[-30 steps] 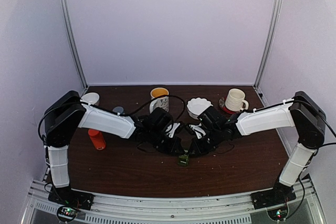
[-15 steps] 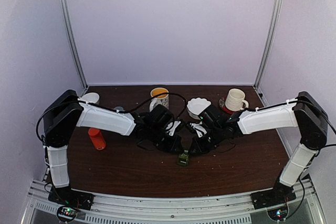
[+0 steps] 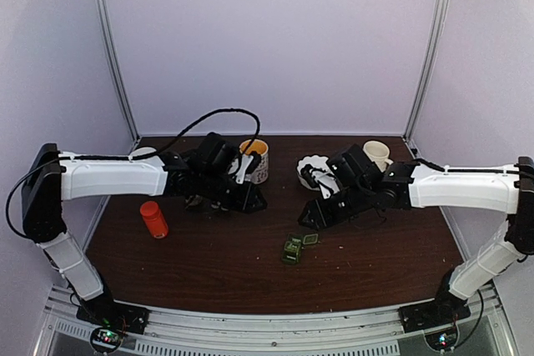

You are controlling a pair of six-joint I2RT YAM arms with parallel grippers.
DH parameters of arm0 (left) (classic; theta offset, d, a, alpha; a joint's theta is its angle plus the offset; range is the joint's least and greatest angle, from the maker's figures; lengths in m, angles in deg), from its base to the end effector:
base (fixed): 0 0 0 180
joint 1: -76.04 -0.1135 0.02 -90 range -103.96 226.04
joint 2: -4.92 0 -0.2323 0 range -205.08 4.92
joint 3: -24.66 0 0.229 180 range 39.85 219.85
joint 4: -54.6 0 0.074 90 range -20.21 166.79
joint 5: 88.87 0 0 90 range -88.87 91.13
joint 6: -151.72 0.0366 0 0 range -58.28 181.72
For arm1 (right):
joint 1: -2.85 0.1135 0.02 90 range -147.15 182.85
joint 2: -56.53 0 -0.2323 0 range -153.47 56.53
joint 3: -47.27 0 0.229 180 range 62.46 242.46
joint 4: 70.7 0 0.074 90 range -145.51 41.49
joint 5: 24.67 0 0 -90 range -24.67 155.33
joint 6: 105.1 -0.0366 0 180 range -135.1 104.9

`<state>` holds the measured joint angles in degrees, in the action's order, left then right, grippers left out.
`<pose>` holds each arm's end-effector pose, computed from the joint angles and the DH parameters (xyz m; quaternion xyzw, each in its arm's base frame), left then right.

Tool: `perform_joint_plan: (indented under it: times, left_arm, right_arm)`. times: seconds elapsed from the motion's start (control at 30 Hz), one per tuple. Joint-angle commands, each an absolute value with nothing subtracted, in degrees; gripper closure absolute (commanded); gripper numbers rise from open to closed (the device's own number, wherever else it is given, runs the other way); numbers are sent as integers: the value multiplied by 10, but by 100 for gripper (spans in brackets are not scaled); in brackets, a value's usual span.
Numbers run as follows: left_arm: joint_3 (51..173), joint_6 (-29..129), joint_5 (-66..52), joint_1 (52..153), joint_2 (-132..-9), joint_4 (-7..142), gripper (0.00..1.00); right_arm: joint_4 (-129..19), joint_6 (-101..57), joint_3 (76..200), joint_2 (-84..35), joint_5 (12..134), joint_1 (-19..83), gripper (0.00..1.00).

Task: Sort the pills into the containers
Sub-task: Pick up the pill bottle from the center of the board.

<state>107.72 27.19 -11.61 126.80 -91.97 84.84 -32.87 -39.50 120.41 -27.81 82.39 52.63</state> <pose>0.2145 -0.2754 0.2131 0.1720 0.8998 -0.3378 0.2160 0.1811 0.2308 0.2179 -0.2541 0.8924 0.3196 0.1923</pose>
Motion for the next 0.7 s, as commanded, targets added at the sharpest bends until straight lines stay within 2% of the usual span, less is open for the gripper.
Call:
perform_joint_plan:
  times: [0.0,0.17,0.33,0.37,0.4,0.43,0.67]
  left_arm:
    - [1075,311,-15,1241,-889,929,61]
    - [1089,330,116,1216,-848,1016,28]
    - [1092,352,138,1160,-812,1057,17]
    - [1094,356,150,1153,-807,1065,6]
    - [1095,360,161,1145,-803,1070,3]
    - [1096,364,168,1136,-802,1076,2]
    - [1129,392,158,1074,-859,1099,2]
  right_arm:
    - [-324,-404,1219,-260,757,529,58]
    - [-341,-413,1220,-254,732,530,41]
    - [-346,-414,1221,-247,710,538,19]
    - [-347,-415,1220,-245,702,539,13]
    - [-347,-415,1218,-242,694,541,5]
    - [-346,-415,1218,-239,683,543,1]
    - [-355,-413,1214,-224,660,545,0]
